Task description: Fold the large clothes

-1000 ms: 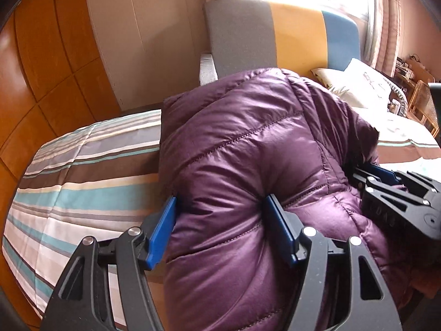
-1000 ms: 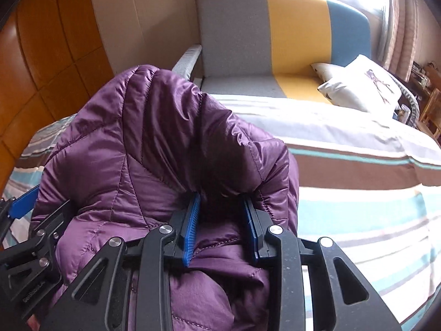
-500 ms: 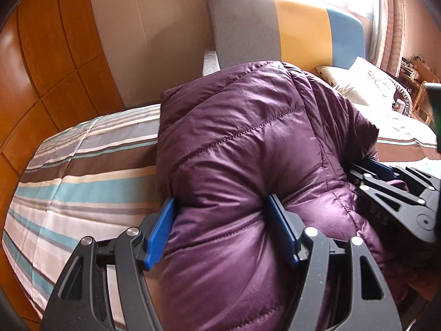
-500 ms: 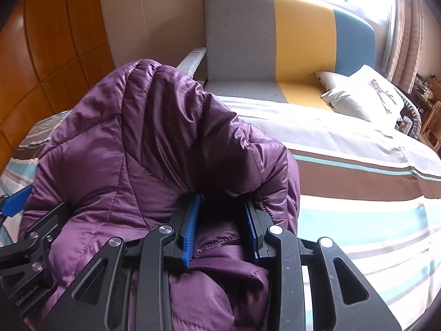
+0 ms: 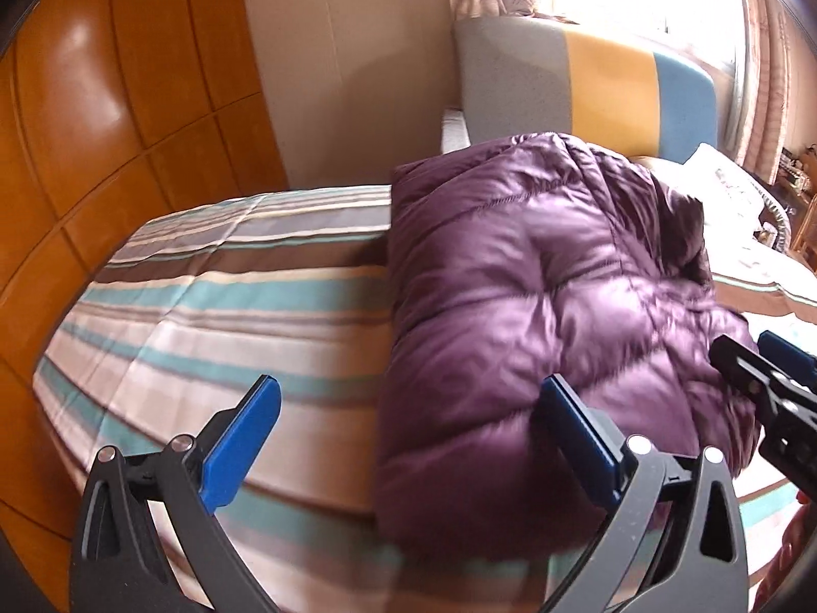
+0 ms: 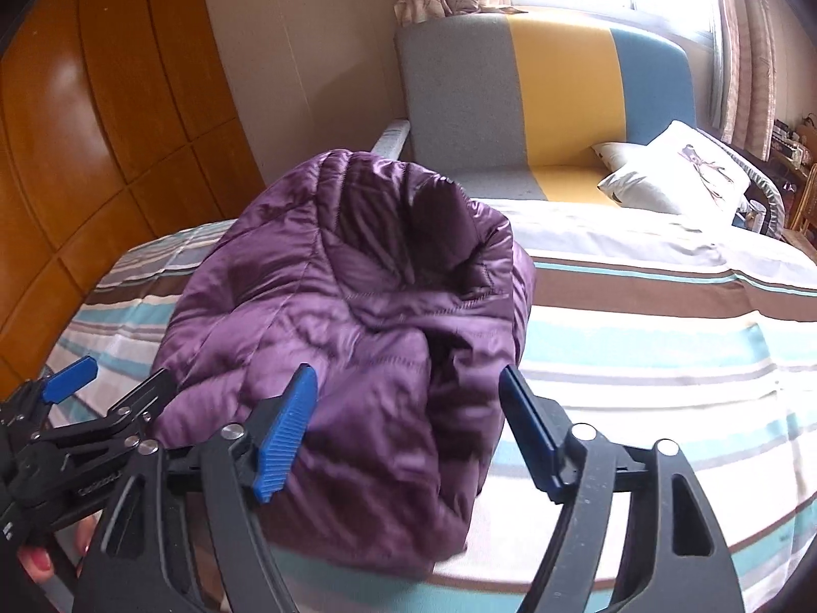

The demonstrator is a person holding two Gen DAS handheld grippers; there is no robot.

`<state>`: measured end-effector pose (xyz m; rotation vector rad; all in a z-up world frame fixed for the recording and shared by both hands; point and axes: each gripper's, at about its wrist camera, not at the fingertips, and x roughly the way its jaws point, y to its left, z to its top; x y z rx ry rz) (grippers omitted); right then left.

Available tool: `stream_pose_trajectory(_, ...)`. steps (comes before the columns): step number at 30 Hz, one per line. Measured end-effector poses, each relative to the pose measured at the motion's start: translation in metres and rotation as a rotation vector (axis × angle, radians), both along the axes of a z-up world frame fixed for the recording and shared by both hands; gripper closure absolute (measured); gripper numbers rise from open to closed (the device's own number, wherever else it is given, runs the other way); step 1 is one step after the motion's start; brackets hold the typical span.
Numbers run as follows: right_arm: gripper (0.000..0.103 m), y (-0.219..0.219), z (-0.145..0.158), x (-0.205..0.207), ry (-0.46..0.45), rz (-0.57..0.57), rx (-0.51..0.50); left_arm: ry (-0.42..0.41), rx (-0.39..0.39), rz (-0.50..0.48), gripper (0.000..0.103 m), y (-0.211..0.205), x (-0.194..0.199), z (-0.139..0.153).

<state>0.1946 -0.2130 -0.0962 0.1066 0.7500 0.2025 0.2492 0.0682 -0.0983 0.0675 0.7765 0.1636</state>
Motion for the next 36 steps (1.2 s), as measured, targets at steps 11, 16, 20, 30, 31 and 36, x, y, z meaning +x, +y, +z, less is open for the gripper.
stream_pose_trajectory(11,0.003,0.003,0.008,-0.061,-0.049,0.004,-0.008,-0.037,-0.015,-0.002,0.002,0.006,-0.070,0.015)
stream_pose_trajectory(16,0.003,0.003,0.006,-0.075,-0.091,-0.027,-0.073,-0.058,-0.028,-0.001,0.002,0.009,-0.092,0.022)
stream_pose_trajectory(20,0.003,-0.002,0.006,-0.079,-0.093,-0.046,-0.075,-0.071,-0.045,0.002,0.002,0.016,-0.097,0.026)
stream_pose_trajectory(30,0.003,0.003,0.012,-0.086,-0.119,-0.019,-0.086,-0.074,-0.034,-0.003,0.002,0.013,-0.099,0.027)
stream_pose_trajectory(31,0.003,0.003,0.012,-0.086,-0.119,-0.018,-0.086,-0.074,-0.035,-0.004,0.002,0.012,-0.099,0.026)
stream_pose_trajectory(36,0.003,0.003,0.011,-0.086,-0.115,-0.014,-0.087,-0.074,-0.042,0.005,0.002,0.014,-0.100,0.026)
